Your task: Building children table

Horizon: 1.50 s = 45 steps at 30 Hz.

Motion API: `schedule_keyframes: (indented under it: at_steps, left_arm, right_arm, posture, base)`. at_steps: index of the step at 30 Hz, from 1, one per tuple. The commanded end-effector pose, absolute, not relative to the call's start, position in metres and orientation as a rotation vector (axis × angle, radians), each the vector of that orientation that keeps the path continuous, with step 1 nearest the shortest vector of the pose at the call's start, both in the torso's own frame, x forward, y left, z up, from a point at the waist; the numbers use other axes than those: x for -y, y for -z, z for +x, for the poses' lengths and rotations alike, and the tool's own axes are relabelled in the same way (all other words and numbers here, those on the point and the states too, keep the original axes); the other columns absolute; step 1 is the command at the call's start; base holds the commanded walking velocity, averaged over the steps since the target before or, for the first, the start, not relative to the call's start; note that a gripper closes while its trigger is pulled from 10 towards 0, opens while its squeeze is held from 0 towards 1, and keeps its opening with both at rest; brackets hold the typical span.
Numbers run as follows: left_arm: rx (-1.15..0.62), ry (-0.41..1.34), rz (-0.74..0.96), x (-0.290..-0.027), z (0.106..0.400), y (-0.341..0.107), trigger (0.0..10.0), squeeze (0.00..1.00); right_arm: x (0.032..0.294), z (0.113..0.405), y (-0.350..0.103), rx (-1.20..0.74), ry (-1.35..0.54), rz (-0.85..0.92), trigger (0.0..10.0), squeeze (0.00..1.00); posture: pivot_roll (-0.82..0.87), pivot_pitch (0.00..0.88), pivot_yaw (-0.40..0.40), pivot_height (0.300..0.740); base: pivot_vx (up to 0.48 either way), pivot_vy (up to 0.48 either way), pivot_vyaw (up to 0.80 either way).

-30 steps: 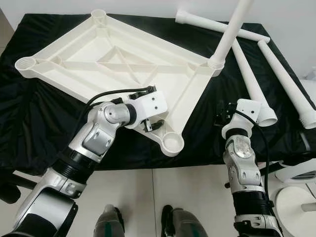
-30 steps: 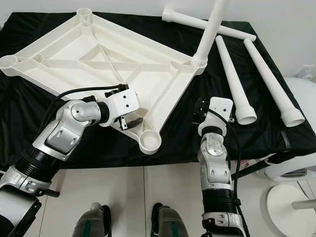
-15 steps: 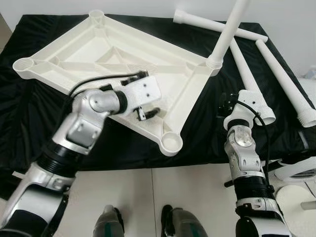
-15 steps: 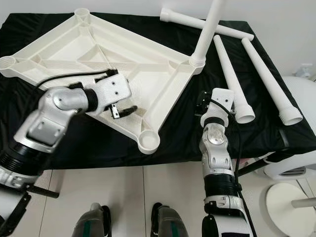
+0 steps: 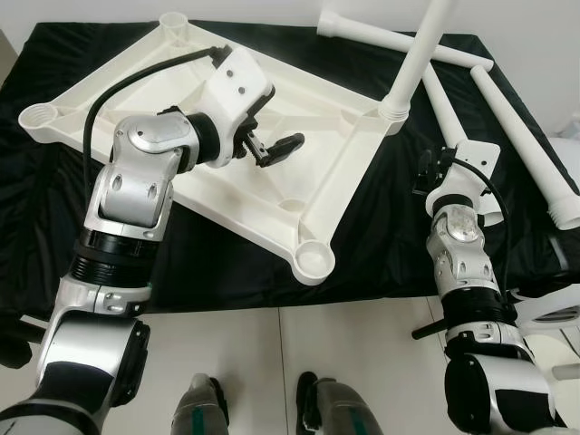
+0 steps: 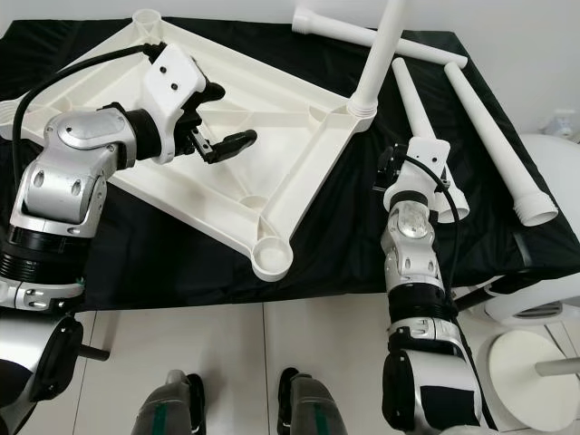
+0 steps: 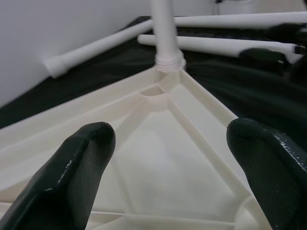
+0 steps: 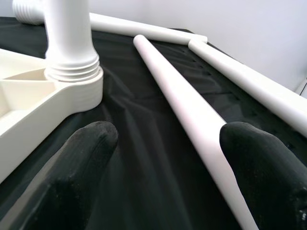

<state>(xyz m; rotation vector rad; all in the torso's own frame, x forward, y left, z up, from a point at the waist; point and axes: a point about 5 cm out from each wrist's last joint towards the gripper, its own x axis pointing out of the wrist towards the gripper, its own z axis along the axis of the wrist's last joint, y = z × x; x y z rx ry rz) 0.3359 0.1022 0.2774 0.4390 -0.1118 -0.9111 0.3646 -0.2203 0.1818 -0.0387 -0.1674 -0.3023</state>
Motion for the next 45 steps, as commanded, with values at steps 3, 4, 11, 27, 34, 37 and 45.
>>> schedule_keyframes:
  at_steps: [3,4,11,27,34,37,45]
  left_arm:
    - [0.128,0.601,0.306,-0.111,0.342,-0.268,10.0,0.00]
    - [0.109,0.567,0.265,-0.111,0.342,-0.261,10.0,0.00]
    - [0.029,0.422,0.127,-0.113,0.348,-0.238,10.0,0.00]
    - [-0.049,0.384,0.027,-0.105,0.333,-0.219,10.0,0.00]
    - [0.054,0.363,0.023,-0.104,0.327,-0.239,10.0,0.00]
    - [0.097,0.393,0.017,-0.101,0.320,-0.249,10.0,0.00]
    - [0.127,0.439,0.006,-0.097,0.310,-0.255,10.0,0.00]
  right_arm:
    - [0.224,0.370,-0.179,0.135,0.290,-0.040,10.0,0.00]
    - [0.224,0.372,-0.178,0.123,0.285,-0.049,10.0,0.00]
    - [0.221,0.379,-0.175,0.098,0.237,-0.082,10.0,0.00]
    - [0.215,0.394,-0.182,0.077,0.142,-0.098,10.0,0.00]
    - [0.205,0.399,-0.186,0.080,0.085,-0.082,10.0,0.00]
    - [0.198,0.402,-0.188,0.079,0.053,-0.067,10.0,0.00]
    - [0.190,0.405,-0.192,0.084,0.028,-0.056,10.0,0.00]
  posture:
    - [0.04,0.209,-0.034,0.740]
    - [0.04,0.216,-0.036,0.740]
    - [0.03,0.242,-0.049,0.740]
    - [0.04,0.262,-0.070,0.740]
    - [0.06,0.261,-0.077,0.740]
    - [0.07,0.263,-0.081,0.740]
    - [0.08,0.268,-0.093,0.740]
  base:
    - [0.000,0.000,0.00]
    - [0.000,0.000,0.00]
    - [0.000,0.000,0.00]
    - [0.000,0.000,0.00]
    - [0.000,0.000,0.00]
    - [0.000,0.000,0.00]
    - [0.000,0.000,0.00]
